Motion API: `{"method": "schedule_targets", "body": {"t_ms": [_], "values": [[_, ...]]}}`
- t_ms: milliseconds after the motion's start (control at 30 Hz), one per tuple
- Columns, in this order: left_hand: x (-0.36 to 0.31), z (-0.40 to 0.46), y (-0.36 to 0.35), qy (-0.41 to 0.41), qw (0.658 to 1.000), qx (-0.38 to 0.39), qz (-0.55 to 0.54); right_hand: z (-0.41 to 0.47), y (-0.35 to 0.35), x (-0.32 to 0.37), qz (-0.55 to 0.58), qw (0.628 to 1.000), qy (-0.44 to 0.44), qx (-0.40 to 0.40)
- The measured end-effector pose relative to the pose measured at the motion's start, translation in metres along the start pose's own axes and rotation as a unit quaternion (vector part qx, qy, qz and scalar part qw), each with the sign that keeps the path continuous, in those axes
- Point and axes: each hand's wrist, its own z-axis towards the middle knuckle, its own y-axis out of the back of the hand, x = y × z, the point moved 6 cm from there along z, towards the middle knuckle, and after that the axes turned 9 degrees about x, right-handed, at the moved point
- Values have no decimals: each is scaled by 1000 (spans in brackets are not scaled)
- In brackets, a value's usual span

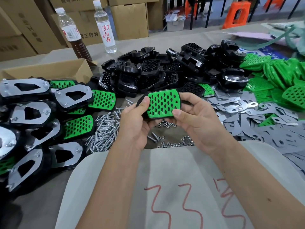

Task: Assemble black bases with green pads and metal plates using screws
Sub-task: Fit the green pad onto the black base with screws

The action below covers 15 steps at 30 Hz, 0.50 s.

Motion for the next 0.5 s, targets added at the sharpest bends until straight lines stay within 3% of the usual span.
{"method": "schedule_targets", "body": {"t_ms": [267,367,500], "values": [[-5,0,-2,-58,998,34,-11,2,8,-8,12,994,7,-113],[-6,1,0,-91,995,13,44,1,7,-7,24,994,-1,-110],[-6,1,-1,-85,996,14,2,0,-1,-2,46,996,3,-74]]}}
